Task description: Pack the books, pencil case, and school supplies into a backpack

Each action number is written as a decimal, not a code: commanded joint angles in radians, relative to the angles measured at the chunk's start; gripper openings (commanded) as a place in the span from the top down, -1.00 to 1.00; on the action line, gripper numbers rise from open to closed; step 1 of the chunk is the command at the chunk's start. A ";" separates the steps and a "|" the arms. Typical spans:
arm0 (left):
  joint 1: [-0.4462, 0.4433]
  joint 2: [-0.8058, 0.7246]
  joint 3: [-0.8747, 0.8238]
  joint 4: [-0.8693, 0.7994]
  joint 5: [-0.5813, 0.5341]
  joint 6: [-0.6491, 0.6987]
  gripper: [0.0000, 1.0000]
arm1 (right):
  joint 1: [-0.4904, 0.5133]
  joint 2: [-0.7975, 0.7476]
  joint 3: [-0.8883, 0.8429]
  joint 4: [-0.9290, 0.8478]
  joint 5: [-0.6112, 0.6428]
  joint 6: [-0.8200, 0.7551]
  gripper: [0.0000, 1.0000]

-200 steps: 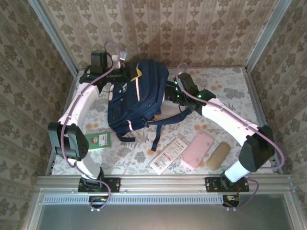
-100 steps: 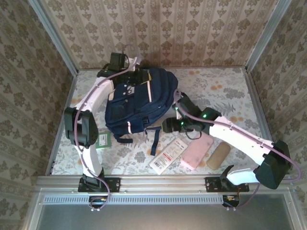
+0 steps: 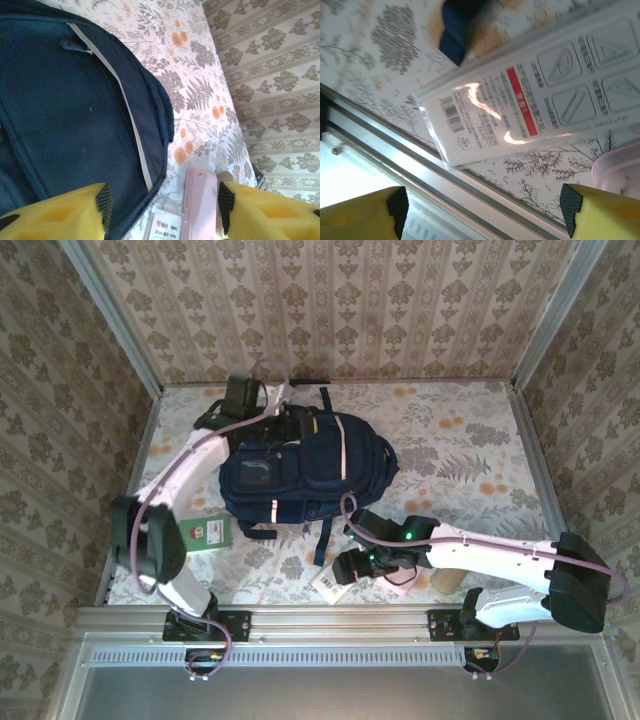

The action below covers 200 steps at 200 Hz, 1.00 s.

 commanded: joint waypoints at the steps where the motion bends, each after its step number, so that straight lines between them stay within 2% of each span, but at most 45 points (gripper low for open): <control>1: -0.038 -0.116 -0.113 0.082 -0.014 -0.045 -0.23 | 0.017 0.018 -0.043 0.041 0.064 0.073 -0.65; 39: -0.116 -0.295 -0.293 0.095 -0.100 -0.073 -0.25 | 0.038 0.035 -0.106 0.124 0.142 0.179 -0.68; 67: -0.136 -0.414 -0.419 0.104 -0.138 -0.110 -0.31 | 0.043 0.005 -0.155 0.134 0.274 0.276 -0.68; 101: -0.167 -0.442 -0.509 0.095 -0.180 -0.111 -0.39 | 0.007 -0.068 -0.165 0.082 0.441 0.327 -0.68; 151: -0.260 -0.394 -0.598 0.158 -0.228 -0.176 -0.40 | -0.103 -0.117 -0.170 0.082 0.408 0.329 -0.67; 183: -0.334 -0.370 -0.673 0.223 -0.256 -0.231 -0.41 | -0.073 -0.193 -0.159 0.104 0.308 0.416 -0.59; 200: -0.379 -0.331 -0.695 0.258 -0.272 -0.252 -0.41 | -0.016 -0.238 -0.184 0.140 0.309 0.512 -0.55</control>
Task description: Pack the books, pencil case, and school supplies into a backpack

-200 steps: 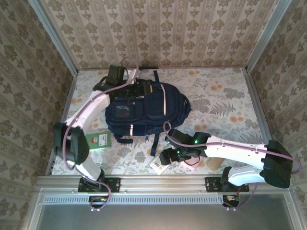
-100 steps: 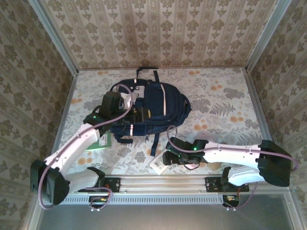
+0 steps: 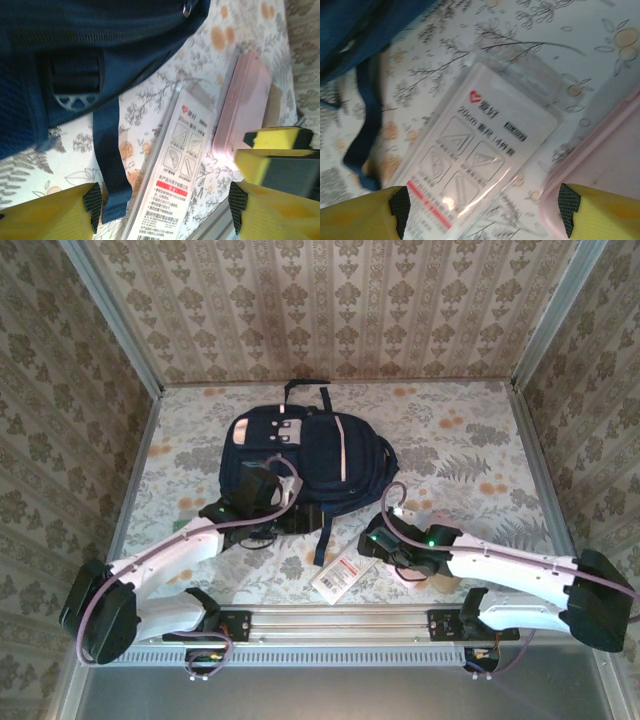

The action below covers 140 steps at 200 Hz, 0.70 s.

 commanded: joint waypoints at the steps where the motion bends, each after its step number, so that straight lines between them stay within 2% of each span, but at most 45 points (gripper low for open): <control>1: -0.051 0.041 -0.030 0.083 -0.041 -0.057 -0.41 | 0.061 -0.068 -0.026 0.032 -0.034 0.141 -0.55; 25: -0.113 0.120 -0.025 0.115 -0.050 -0.062 -0.41 | 0.137 -0.080 -0.119 0.202 0.004 0.288 -0.47; 63: -0.132 0.215 -0.013 0.128 -0.074 -0.097 -0.40 | 0.231 -0.033 -0.161 0.258 0.144 0.471 -0.46; 140: -0.161 0.383 -0.003 0.196 -0.065 -0.180 -0.31 | 0.244 0.094 -0.162 0.288 0.156 0.633 -0.23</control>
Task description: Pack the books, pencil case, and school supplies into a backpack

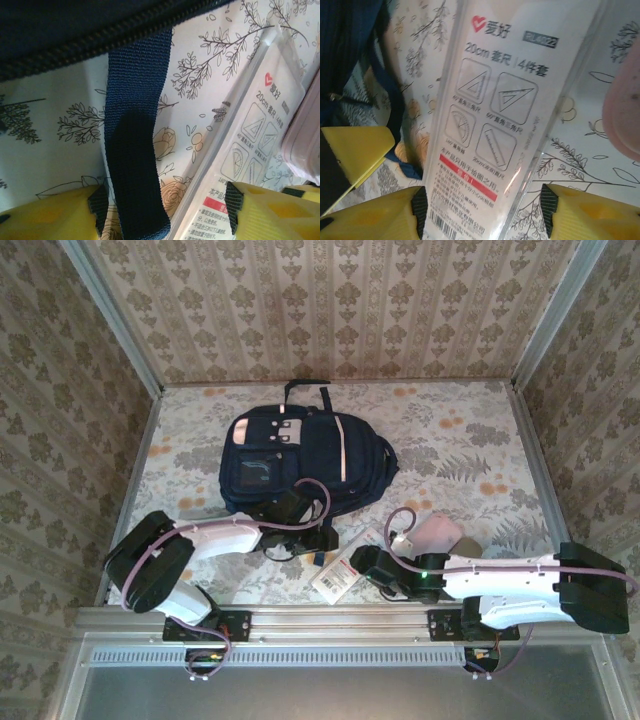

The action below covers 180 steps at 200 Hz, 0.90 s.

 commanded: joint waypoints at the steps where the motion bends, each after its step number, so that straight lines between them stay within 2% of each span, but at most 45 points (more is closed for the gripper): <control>1: -0.024 0.053 0.013 0.043 -0.002 -0.040 -0.31 | 0.006 0.041 0.003 0.011 0.030 0.075 -0.23; 39: -0.039 0.084 -0.001 0.064 0.006 -0.051 -0.15 | 0.005 0.119 0.016 0.052 0.006 0.076 -0.21; 60: -0.052 0.101 0.004 0.074 0.016 -0.049 -0.07 | -0.014 0.142 0.010 0.097 -0.001 0.050 -0.13; 114: -0.075 0.158 0.012 0.112 0.046 -0.053 0.31 | -0.095 0.159 0.021 0.175 -0.029 -0.061 0.11; 162: -0.078 0.189 0.023 0.105 0.068 -0.035 0.45 | -0.129 0.182 0.026 0.272 -0.062 -0.123 0.23; 180: -0.078 0.211 0.029 0.112 0.079 -0.027 0.50 | -0.136 0.174 0.008 0.364 -0.078 -0.152 0.26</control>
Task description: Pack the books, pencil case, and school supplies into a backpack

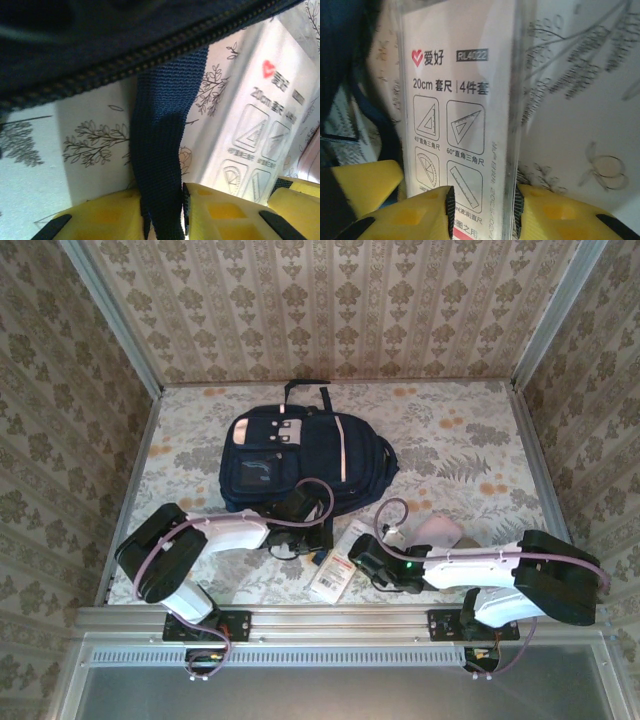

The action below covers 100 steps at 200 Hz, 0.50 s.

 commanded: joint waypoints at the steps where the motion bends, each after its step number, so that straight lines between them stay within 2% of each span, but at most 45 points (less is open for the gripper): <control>1: -0.064 0.121 -0.004 0.104 0.100 0.016 0.51 | -0.011 -0.003 0.004 0.153 -0.025 -0.062 0.26; 28: -0.064 0.172 0.012 0.125 0.132 0.017 0.61 | -0.013 -0.015 0.007 0.182 -0.020 -0.085 0.28; 63: -0.064 0.178 0.033 0.100 0.132 0.037 0.64 | -0.028 0.024 0.000 0.219 -0.043 -0.088 0.31; 100: -0.062 0.154 0.046 0.063 0.114 0.050 0.67 | -0.056 0.104 -0.012 0.270 -0.091 -0.075 0.50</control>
